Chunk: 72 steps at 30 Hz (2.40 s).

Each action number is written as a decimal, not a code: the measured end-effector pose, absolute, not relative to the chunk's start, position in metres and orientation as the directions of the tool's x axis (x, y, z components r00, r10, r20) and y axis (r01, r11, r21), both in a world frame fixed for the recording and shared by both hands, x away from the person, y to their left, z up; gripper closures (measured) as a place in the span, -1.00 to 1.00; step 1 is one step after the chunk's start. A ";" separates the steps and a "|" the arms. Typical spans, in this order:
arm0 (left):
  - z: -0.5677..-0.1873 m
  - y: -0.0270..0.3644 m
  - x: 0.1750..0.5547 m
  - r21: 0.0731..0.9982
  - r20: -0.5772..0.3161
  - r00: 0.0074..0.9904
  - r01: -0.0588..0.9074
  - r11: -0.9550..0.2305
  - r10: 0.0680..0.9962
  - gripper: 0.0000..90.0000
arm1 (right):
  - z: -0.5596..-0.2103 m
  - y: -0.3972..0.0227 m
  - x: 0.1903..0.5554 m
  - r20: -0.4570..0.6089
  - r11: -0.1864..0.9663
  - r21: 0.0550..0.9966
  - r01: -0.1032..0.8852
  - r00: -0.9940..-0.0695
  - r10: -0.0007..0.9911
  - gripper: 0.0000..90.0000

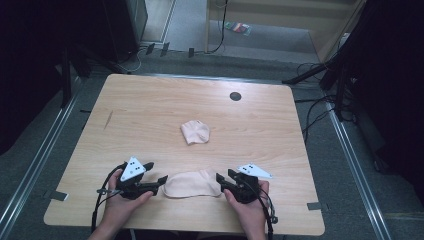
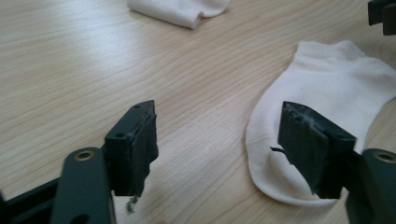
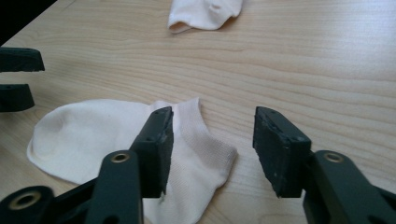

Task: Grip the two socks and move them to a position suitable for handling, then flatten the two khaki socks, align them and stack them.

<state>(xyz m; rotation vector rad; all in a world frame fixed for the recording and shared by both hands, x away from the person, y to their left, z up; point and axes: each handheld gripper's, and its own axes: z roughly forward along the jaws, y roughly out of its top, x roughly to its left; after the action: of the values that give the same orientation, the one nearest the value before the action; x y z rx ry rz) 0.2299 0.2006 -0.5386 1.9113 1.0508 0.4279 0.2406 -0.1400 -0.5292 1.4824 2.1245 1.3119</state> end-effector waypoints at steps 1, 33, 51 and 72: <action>-0.539 0.201 0.230 0.830 -0.110 0.581 0.500 -0.248 0.806 -0.41 | -0.529 -0.140 0.241 0.282 0.084 0.772 0.630 -0.458 0.843 0.05; -0.549 0.240 0.252 0.849 -0.222 0.480 0.523 -0.074 0.849 -0.78 | -0.482 -0.099 0.291 0.180 0.165 0.820 0.548 -0.521 0.834 0.10; -0.549 0.241 0.253 0.846 -0.233 0.471 0.529 -0.061 0.851 -0.71 | -0.514 -0.065 0.405 0.163 0.192 0.771 0.607 -0.479 0.863 0.38; -0.550 0.241 0.255 0.841 -0.237 0.465 0.537 -0.059 0.853 -0.70 | -0.519 -0.043 0.413 0.113 0.240 0.739 0.630 -0.467 0.877 0.88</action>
<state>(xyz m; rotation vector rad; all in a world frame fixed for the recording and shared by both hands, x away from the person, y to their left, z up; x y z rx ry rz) 0.2550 0.2409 -0.5497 1.7301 1.1964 0.4016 0.4126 -0.0425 -0.5194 1.3942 2.1941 1.0679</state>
